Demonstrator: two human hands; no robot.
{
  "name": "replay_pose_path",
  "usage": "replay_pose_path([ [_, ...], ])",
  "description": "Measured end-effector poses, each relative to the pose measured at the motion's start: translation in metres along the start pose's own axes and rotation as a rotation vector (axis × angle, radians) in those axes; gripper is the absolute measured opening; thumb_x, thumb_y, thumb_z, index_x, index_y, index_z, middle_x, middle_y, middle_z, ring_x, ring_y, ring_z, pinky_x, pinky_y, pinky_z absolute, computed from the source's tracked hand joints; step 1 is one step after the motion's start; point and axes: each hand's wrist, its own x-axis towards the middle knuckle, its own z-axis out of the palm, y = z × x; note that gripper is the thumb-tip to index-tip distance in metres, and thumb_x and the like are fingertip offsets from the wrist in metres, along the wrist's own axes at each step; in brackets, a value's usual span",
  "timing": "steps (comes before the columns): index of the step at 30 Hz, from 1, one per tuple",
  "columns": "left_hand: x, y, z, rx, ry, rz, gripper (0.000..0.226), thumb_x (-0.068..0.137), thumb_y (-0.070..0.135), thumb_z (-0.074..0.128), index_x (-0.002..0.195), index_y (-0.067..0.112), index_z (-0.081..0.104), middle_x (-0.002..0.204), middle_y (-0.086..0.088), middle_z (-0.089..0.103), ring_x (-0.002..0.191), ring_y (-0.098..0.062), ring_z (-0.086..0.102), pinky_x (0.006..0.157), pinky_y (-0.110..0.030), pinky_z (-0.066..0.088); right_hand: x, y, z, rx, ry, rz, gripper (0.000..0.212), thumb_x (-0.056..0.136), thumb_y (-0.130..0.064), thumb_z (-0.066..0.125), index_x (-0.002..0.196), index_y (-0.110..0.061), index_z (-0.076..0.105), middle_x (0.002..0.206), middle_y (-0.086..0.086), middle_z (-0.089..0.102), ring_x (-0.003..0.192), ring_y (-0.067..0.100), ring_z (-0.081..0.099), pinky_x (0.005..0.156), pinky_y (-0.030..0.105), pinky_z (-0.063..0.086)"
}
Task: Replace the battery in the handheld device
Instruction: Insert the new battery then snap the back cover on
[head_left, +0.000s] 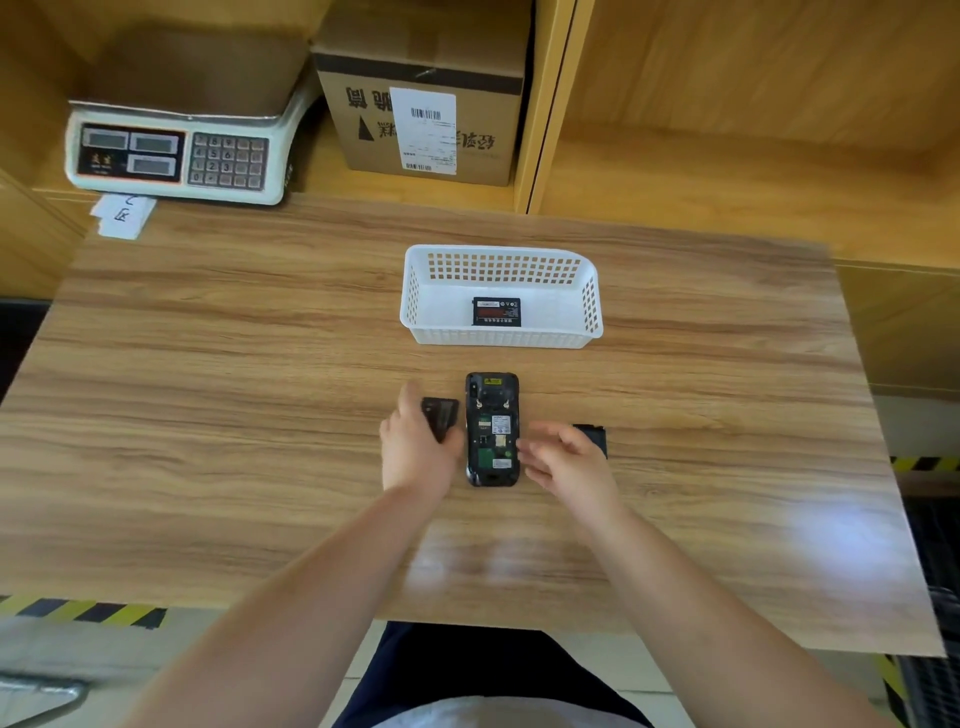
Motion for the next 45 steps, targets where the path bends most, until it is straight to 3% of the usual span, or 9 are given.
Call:
replay_pose_path([
  [4, -0.016, 0.038, 0.005, -0.133, -0.047, 0.153, 0.081, 0.078, 0.025, 0.067, 0.146, 0.029, 0.022, 0.118, 0.001, 0.06, 0.118, -0.02, 0.047, 0.095, -0.042, 0.048, -0.001, -0.02, 0.011, 0.151, -0.123, 0.001, 0.028, 0.092, -0.012, 0.059, 0.12, -0.009, 0.062, 0.102, 0.015, 0.069, 0.094, 0.027, 0.066, 0.087, 0.034, 0.054],
  [10, -0.035, 0.055, 0.005, -0.156, -0.106, 0.27, 0.082, 0.08, 0.023, 0.067, 0.149, 0.029, 0.024, 0.127, 0.009, 0.055, 0.12, -0.013, 0.042, 0.095, -0.025, 0.036, -0.006, -0.023, 0.017, 0.221, -0.059, -0.094, 0.018, 0.086, -0.008, 0.065, 0.101, -0.004, 0.073, 0.096, 0.017, 0.074, 0.086, 0.029, 0.07, 0.068, 0.033, 0.056],
  [15, -0.03, 0.048, -0.004, -0.344, -0.216, 0.155, 0.064, 0.078, 0.012, 0.074, 0.134, 0.031, 0.048, 0.108, 0.015, 0.062, 0.101, -0.007, 0.061, 0.079, -0.008, 0.046, -0.004, -0.02, 0.009, 0.206, -0.083, -0.074, 0.018, 0.089, -0.006, 0.061, 0.103, -0.003, 0.071, 0.095, 0.016, 0.075, 0.085, 0.027, 0.072, 0.073, 0.035, 0.058],
  [22, -0.007, 0.048, -0.026, -0.517, -0.38, -0.019, 0.032, 0.075, 0.004, 0.08, 0.102, 0.019, 0.071, 0.097, -0.005, 0.076, 0.091, -0.021, 0.072, 0.084, -0.036, 0.058, -0.008, -0.039, 0.0, -0.04, -0.104, -0.279, 0.017, 0.085, -0.003, 0.066, 0.098, -0.013, 0.068, 0.086, -0.002, 0.076, 0.082, 0.013, 0.071, 0.067, 0.027, 0.058],
  [27, -0.007, 0.055, -0.038, -0.607, -0.44, 0.033, 0.03, 0.07, -0.007, 0.08, 0.091, 0.013, 0.071, 0.086, -0.002, 0.074, 0.077, -0.011, 0.069, 0.074, -0.025, 0.057, -0.021, -0.05, -0.003, -0.232, -0.078, -0.556, 0.033, 0.08, 0.005, 0.068, 0.09, -0.027, 0.065, 0.085, -0.013, 0.072, 0.081, -0.006, 0.067, 0.076, 0.012, 0.051],
  [32, -0.011, 0.056, -0.039, -0.669, -0.458, 0.066, 0.032, 0.066, -0.013, 0.079, 0.074, 0.016, 0.07, 0.08, -0.003, 0.074, 0.076, -0.015, 0.068, 0.074, -0.031, 0.058, -0.029, -0.044, -0.006, -0.305, -0.066, -0.698, 0.027, 0.083, 0.006, 0.065, 0.099, -0.016, 0.065, 0.092, -0.013, 0.068, 0.085, -0.011, 0.064, 0.082, 0.008, 0.048],
  [37, -0.014, 0.057, -0.031, -0.897, -0.509, -0.13, 0.023, 0.078, -0.011, 0.07, 0.089, 0.006, 0.057, 0.092, -0.011, 0.07, 0.087, -0.025, 0.069, 0.077, -0.035, 0.059, -0.021, -0.038, -0.003, -0.226, -0.058, -0.553, 0.017, 0.082, -0.011, 0.071, 0.096, -0.017, 0.063, 0.094, -0.002, 0.072, 0.092, 0.012, 0.068, 0.083, 0.03, 0.056],
  [41, -0.016, 0.065, -0.027, -1.206, -0.655, -0.321, 0.037, 0.086, -0.008, 0.061, 0.122, -0.006, 0.055, 0.113, -0.022, 0.069, 0.1, -0.029, 0.071, 0.082, -0.035, 0.06, -0.022, -0.031, 0.009, 0.268, -0.238, -0.169, 0.022, 0.085, -0.009, 0.068, 0.105, -0.005, 0.059, 0.114, 0.02, 0.067, 0.108, 0.036, 0.064, 0.09, 0.05, 0.054],
  [45, -0.014, 0.073, -0.028, -0.936, -0.615, -0.277, 0.037, 0.082, -0.006, 0.07, 0.115, -0.001, 0.054, 0.118, -0.023, 0.067, 0.105, -0.03, 0.069, 0.083, -0.041, 0.06, -0.023, -0.032, 0.01, 0.309, -0.145, -0.238, 0.017, 0.088, -0.001, 0.062, 0.104, -0.003, 0.06, 0.108, 0.016, 0.069, 0.105, 0.032, 0.065, 0.091, 0.043, 0.053],
])
